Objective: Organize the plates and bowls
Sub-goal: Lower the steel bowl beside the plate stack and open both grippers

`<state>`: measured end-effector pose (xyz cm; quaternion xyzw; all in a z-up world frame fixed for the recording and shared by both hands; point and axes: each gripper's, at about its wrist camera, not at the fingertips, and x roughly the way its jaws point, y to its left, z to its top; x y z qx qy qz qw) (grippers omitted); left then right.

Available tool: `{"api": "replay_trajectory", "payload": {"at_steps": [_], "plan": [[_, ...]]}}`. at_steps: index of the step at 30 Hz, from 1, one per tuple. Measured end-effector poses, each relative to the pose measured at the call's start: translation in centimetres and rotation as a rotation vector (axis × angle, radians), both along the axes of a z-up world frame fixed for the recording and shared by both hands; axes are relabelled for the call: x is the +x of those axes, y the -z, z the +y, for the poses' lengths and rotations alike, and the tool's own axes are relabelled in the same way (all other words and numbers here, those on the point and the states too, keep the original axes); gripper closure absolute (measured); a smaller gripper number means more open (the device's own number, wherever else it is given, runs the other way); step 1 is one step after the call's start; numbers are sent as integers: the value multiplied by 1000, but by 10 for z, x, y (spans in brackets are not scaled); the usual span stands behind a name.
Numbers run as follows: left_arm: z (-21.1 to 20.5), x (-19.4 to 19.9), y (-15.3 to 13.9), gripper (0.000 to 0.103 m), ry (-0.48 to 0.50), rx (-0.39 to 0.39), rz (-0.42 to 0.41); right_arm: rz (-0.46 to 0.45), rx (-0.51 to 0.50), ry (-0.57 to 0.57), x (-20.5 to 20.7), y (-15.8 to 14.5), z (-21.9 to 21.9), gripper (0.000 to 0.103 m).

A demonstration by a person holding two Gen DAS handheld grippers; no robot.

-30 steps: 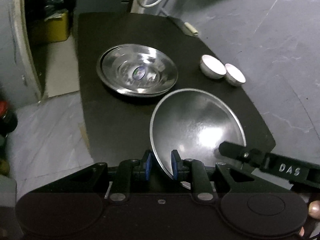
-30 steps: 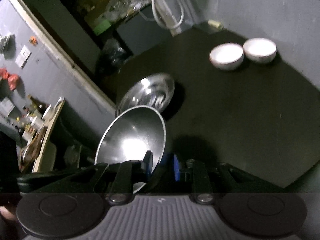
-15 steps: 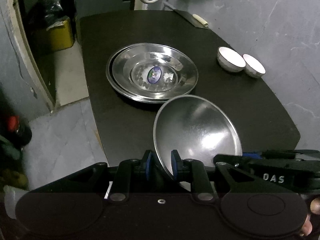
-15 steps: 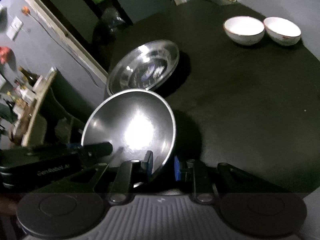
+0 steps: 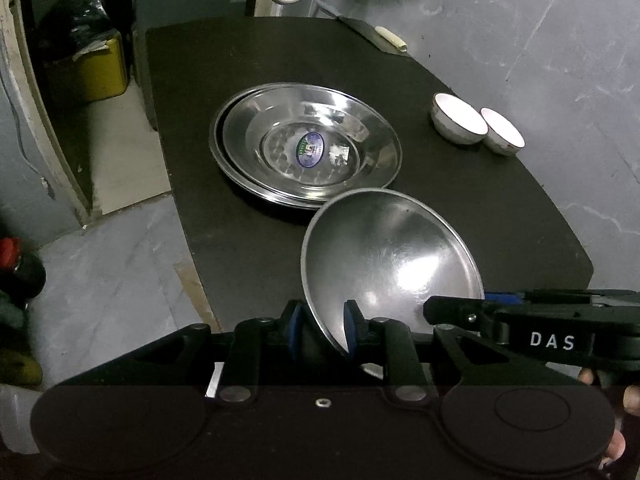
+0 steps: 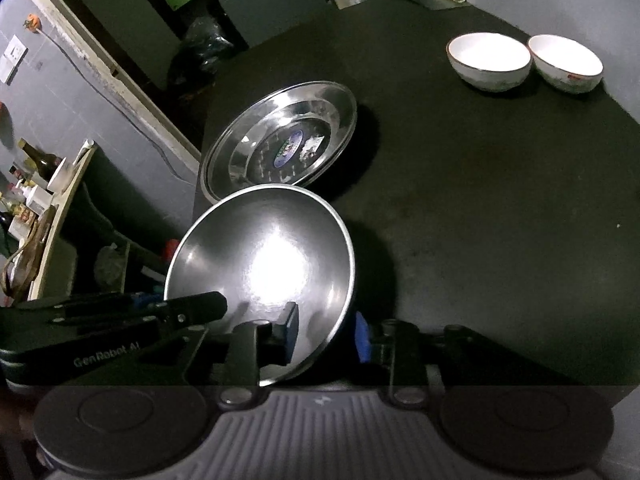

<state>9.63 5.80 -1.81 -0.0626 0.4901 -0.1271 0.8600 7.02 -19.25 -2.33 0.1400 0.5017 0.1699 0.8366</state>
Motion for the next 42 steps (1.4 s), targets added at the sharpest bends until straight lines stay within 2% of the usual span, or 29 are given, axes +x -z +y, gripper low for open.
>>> {"api": "replay_trajectory", "payload": {"at_steps": [5,7,13,16,18,20,22,23,26,28,30,33,37,42], "plan": [[9,-5,-2,60,-17,-45,-19,-9,-20,36,-3,-4,-7,52],[9,-6,-3,52,-17,-56,-25,-8,-25,50,-4,-4,-11,43],[11,-9,-11,42,-34,-65,-65,-46,-24,97,-11,-11,-27,32],[16,-13,-23,30,-58,-42,-109,-77,-6,111,-19,-16,-34,26],[19,-16,-32,26,-68,-34,-142,-102,12,124,-25,-21,-38,18],[21,-21,-43,19,-75,-18,-187,-134,34,138,-32,-28,-44,14],[21,-24,-55,7,-73,2,-236,-173,58,150,-39,-36,-48,8],[20,-25,-60,5,-64,9,-264,-191,68,157,-42,-39,-50,3],[19,-28,-73,1,-18,8,-337,-248,82,177,-49,-51,-54,0],[19,-30,-79,1,-9,-22,-384,-287,68,189,-52,-58,-54,0],[20,-32,-83,1,-12,-57,-429,-338,21,207,-58,-69,-52,0],[21,-32,-89,1,-31,-130,-480,-409,-104,225,-66,-90,-44,0],[21,-24,-85,1,-62,-219,-492,-469,-258,286,-77,-115,-37,0],[12,-18,-78,1,-52,-256,-479,-455,-324,339,-87,-121,-42,0]]}}
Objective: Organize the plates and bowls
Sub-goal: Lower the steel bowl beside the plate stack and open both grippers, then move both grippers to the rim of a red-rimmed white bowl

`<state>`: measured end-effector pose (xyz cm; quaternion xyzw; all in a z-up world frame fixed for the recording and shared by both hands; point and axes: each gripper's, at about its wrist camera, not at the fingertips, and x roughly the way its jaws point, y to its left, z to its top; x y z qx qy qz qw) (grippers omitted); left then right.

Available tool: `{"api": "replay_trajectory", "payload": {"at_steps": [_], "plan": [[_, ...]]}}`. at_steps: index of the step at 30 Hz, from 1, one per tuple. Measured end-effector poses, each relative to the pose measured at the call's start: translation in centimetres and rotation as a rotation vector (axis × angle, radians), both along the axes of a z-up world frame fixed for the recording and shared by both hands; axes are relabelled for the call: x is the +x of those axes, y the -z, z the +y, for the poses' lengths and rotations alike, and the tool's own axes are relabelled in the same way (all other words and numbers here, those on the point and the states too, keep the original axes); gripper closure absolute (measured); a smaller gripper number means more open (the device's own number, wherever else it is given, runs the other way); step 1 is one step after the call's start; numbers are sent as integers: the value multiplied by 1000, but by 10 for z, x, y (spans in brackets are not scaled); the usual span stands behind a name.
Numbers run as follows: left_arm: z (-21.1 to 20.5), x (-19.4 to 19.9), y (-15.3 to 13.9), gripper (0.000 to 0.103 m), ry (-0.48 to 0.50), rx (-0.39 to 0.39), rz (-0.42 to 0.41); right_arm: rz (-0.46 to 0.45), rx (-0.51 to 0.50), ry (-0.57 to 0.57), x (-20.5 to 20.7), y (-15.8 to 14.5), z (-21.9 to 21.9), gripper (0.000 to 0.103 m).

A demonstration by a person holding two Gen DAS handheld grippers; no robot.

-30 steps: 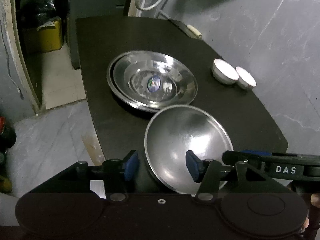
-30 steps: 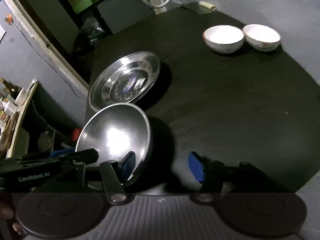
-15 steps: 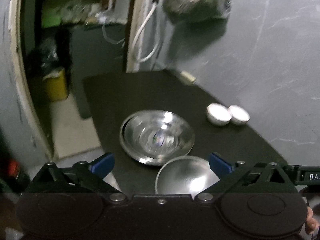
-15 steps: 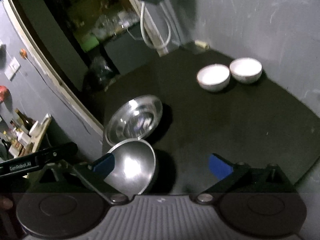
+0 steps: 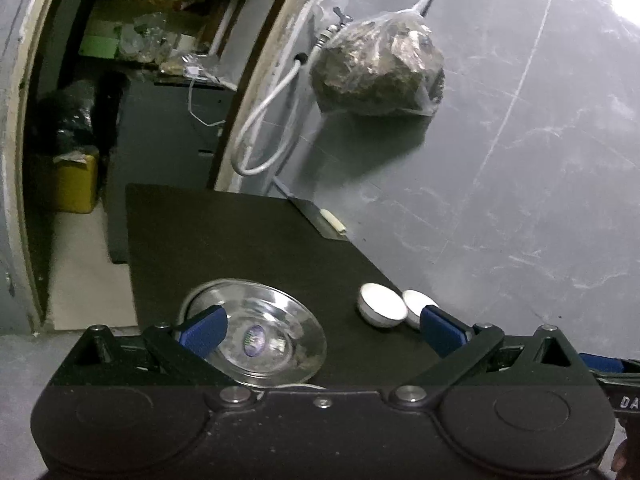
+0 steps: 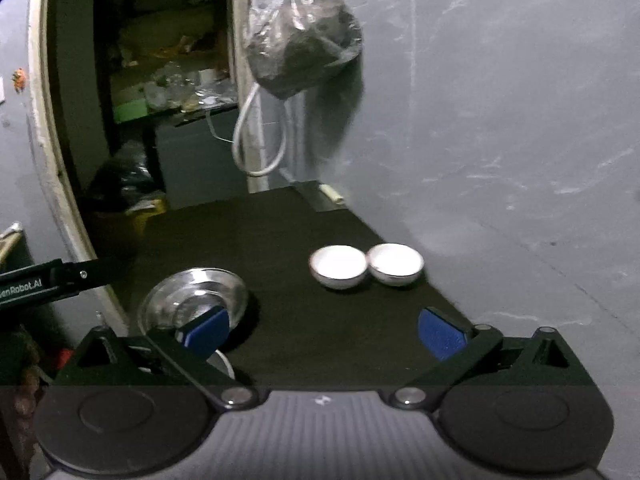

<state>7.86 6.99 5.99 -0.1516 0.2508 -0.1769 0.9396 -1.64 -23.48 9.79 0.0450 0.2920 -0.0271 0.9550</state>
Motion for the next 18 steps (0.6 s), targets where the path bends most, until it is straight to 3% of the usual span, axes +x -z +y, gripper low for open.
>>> {"api": "replay_trajectory", "payload": {"at_steps": [8,14,18], "plan": [[-14,2,7,1,-32,8,47,84,48,16,24,19,-20,0],[-40,19,-5,1,-82,100,40,64,111,-37,61,34,-43,0],[-72,43,-27,1,-103,199,46,49,217,-62,104,51,-68,0]]}}
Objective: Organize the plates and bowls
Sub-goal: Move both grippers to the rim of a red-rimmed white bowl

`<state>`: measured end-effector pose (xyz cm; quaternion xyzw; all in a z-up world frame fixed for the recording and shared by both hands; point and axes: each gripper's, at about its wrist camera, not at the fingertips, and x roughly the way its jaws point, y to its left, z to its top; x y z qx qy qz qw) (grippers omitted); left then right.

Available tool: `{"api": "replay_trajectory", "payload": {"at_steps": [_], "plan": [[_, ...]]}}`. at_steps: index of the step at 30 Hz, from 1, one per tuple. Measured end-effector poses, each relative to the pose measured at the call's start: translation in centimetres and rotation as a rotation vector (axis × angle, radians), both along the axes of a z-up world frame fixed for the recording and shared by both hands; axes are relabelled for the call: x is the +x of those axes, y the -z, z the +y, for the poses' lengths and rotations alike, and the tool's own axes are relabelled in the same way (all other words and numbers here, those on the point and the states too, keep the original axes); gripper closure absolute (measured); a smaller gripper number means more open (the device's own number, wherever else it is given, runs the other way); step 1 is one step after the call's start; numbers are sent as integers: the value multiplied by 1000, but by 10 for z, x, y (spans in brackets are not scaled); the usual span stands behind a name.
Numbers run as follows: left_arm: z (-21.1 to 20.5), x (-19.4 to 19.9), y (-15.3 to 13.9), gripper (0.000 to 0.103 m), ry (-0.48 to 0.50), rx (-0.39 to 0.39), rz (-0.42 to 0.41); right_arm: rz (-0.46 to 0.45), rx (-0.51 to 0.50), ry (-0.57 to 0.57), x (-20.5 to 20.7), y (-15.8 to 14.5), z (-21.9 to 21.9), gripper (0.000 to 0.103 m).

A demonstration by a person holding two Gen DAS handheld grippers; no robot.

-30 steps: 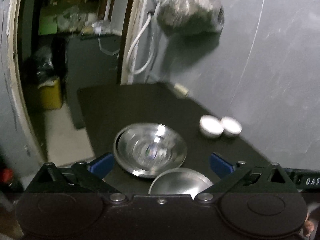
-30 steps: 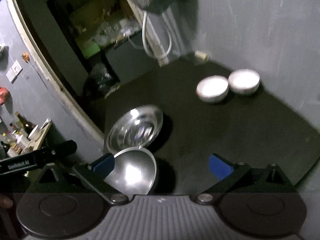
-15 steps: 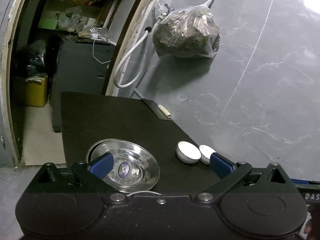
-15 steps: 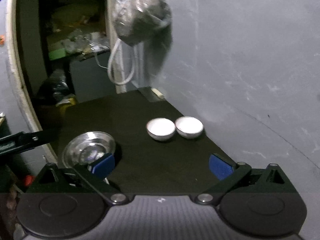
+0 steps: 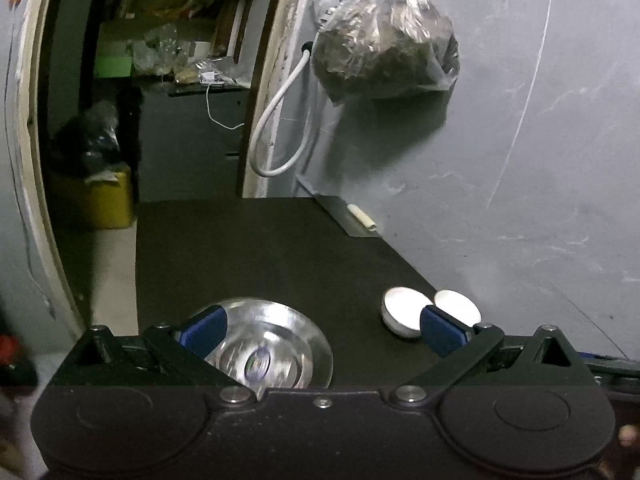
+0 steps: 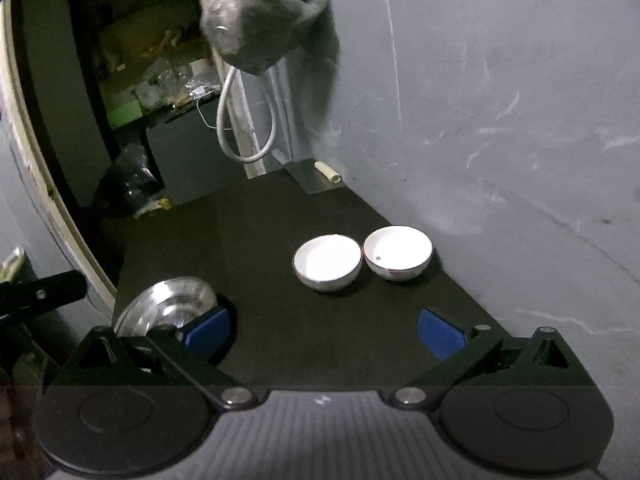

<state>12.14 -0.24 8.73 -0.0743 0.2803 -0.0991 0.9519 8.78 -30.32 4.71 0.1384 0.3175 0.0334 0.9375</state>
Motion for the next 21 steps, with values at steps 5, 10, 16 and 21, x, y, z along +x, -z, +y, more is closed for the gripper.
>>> {"api": "replay_trajectory", "payload": {"at_steps": [5,10,16,21], "plan": [[-45,42,-8,1,32,105,19,42,122,-32,51,36,-25,4],[-64,106,36,1,34,86,137,144,171,-16,91,70,-31,25],[-84,168,66,1,57,100,232,156,270,40,111,91,-37,38],[-103,209,80,1,131,141,293,160,332,63,133,104,-40,43]]}}
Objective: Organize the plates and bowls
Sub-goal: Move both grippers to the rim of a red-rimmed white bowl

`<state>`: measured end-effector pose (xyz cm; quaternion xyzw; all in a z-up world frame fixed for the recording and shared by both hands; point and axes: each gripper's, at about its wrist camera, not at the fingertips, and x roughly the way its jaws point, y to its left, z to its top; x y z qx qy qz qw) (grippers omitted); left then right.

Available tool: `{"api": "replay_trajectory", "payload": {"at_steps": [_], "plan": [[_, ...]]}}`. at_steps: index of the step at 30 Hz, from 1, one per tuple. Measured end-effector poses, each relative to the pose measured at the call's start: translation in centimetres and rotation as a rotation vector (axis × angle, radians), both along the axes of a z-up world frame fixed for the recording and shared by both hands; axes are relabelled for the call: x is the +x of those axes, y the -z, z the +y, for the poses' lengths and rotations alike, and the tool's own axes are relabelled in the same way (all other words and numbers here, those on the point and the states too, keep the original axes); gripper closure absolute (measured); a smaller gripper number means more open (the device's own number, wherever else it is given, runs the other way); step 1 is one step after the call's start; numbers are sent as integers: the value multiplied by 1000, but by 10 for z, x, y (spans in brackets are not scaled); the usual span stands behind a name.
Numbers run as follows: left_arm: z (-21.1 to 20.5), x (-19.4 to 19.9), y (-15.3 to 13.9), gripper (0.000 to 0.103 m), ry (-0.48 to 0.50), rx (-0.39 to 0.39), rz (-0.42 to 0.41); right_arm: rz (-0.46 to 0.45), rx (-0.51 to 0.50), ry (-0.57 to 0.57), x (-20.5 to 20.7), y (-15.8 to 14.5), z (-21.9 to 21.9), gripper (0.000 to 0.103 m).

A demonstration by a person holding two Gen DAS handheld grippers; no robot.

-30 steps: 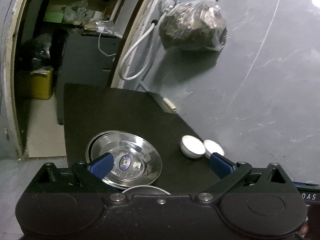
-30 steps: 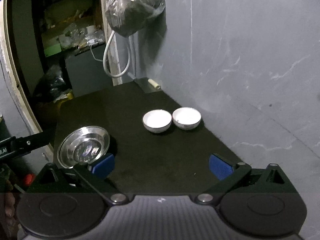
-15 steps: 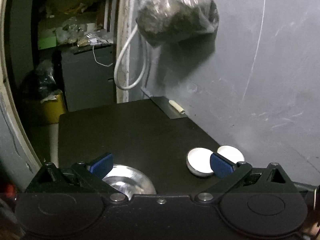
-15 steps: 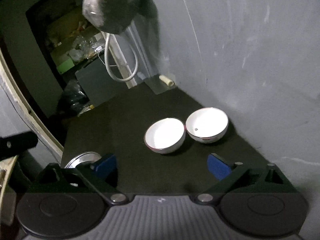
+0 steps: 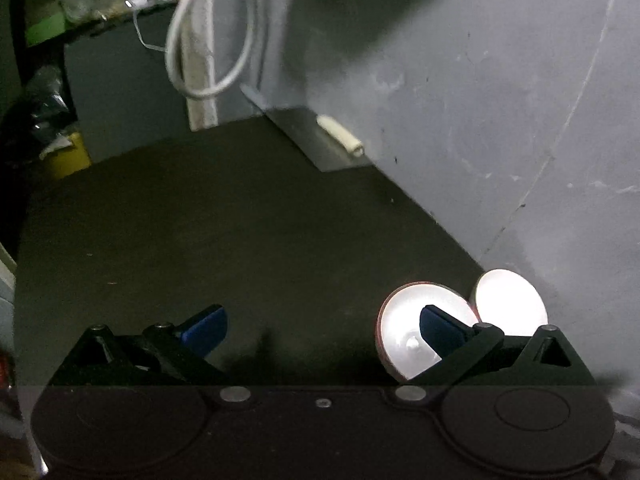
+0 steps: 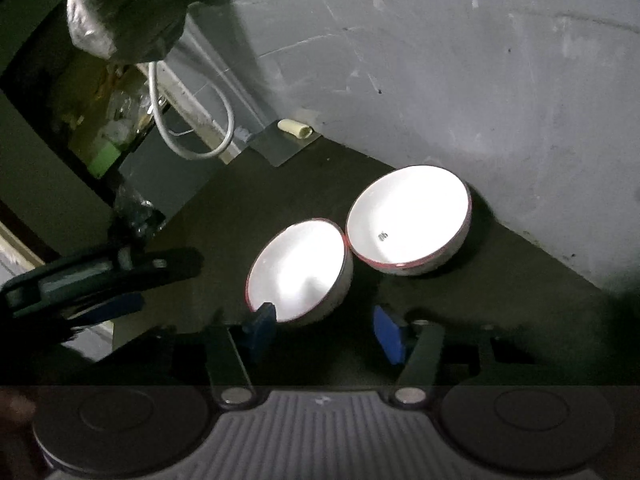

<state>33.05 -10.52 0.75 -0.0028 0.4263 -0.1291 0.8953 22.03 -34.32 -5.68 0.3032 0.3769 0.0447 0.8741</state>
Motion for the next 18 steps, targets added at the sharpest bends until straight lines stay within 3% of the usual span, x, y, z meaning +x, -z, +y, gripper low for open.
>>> {"api": "replay_trajectory", "payload": {"at_steps": [5,8,14,18], "plan": [[-1,15,19,2,-33,-68,62,24,19,-6,19,7,7,45],[-2,23,31,10,-48,-96,116,48,16,-19,26,11,10,52],[-14,31,49,45,0,-118,178,49,26,-39,33,14,10,58],[-19,33,50,76,20,-138,183,47,28,-54,35,16,8,65]]}}
